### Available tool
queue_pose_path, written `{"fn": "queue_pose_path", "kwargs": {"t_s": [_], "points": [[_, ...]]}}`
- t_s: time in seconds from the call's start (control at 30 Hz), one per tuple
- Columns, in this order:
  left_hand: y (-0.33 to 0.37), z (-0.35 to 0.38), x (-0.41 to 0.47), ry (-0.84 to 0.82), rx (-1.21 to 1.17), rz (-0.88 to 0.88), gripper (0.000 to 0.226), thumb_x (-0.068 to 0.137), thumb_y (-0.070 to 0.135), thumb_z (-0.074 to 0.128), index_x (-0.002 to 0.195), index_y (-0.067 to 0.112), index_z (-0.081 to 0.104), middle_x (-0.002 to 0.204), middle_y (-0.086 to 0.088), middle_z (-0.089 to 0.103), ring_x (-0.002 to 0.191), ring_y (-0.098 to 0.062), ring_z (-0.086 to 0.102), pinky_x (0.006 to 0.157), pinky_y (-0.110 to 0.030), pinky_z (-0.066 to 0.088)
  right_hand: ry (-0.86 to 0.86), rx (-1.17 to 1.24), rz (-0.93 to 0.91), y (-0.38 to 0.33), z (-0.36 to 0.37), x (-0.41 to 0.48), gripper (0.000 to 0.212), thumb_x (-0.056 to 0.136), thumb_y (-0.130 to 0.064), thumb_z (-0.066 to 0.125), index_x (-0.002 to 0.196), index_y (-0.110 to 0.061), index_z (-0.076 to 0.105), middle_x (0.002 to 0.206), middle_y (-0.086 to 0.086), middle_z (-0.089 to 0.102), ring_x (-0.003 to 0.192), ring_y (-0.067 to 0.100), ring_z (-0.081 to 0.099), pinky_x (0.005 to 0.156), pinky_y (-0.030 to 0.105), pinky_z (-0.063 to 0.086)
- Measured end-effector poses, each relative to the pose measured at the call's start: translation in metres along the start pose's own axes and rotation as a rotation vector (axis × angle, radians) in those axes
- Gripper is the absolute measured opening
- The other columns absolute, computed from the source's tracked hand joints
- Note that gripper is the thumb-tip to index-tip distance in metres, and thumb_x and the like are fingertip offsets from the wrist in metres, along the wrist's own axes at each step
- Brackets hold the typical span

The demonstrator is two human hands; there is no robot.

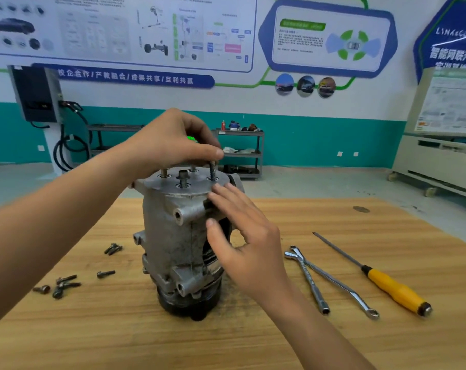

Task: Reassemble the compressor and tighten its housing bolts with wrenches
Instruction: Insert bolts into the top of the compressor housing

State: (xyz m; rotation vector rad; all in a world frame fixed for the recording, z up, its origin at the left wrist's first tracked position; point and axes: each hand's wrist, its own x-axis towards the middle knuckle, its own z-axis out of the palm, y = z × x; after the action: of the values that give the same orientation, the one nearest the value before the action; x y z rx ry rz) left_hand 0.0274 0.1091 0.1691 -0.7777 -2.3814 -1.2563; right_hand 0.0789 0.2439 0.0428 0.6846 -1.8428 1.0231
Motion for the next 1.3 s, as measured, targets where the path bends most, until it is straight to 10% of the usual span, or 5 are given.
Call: {"fn": "queue_pose_path", "kwargs": {"t_s": [0.8,0.9,1.0,1.1,1.3], "points": [[-0.012,0.007,-0.016,-0.104,0.387,0.184,0.054,0.081,0.060,0.029,0.107,0.033,0.066,0.070,0.003,0.070,0.067,-0.003,0.062,0.070,-0.022,0.047,-0.031,0.050,-0.063,0.012,-0.013,0.001,0.030,0.087,-0.017,0.056,0.114,-0.009,0.066,0.122,-0.001,0.060,0.118,0.001,0.050,0.101,0.016,0.040],[-0.019,0.009,-0.036,0.127,0.299,0.346,0.032,0.099,0.040,0.034,0.122,0.028,0.052,0.089,0.037,0.062,0.086,0.025,0.052,0.068,0.004,0.036,0.059,-0.030,0.353,0.056,-0.055,0.002,0.014,0.090,-0.011,0.058,0.097,-0.019,0.066,0.103,0.001,0.062,0.082,-0.003,0.057,0.068,0.009,0.047],[-0.029,0.010,-0.048,0.234,0.217,0.289,0.041,0.092,0.034,0.031,0.127,0.023,0.049,0.121,0.028,0.049,0.099,0.019,0.040,0.082,0.008,0.026,-0.510,-0.734,0.892,0.110,-0.096,-0.007,0.026,0.095,-0.028,0.052,0.078,-0.010,0.062,0.069,0.000,0.052,0.061,0.012,0.046,0.053,0.022,0.035],[-0.036,0.014,-0.048,0.203,0.235,0.197,0.047,0.093,0.040,0.032,0.131,0.019,0.052,0.127,0.019,0.044,0.122,0.005,0.035,0.095,-0.001,0.022,-0.948,-0.844,1.017,0.129,-0.091,-0.021,0.042,0.090,-0.045,0.056,0.063,-0.016,0.041,0.062,-0.003,0.040,0.053,0.009,0.038,0.044,0.022,0.026],[-0.038,0.012,-0.049,0.144,0.272,0.183,0.057,0.087,0.046,0.026,0.132,0.020,0.051,0.130,0.018,0.043,0.122,0.004,0.035,0.098,-0.010,0.023,-0.819,-0.484,1.066,0.125,-0.086,-0.016,0.026,0.089,-0.025,0.062,0.071,-0.012,0.049,0.060,-0.001,0.049,0.052,0.010,0.047,0.043,0.016,0.033]]}}
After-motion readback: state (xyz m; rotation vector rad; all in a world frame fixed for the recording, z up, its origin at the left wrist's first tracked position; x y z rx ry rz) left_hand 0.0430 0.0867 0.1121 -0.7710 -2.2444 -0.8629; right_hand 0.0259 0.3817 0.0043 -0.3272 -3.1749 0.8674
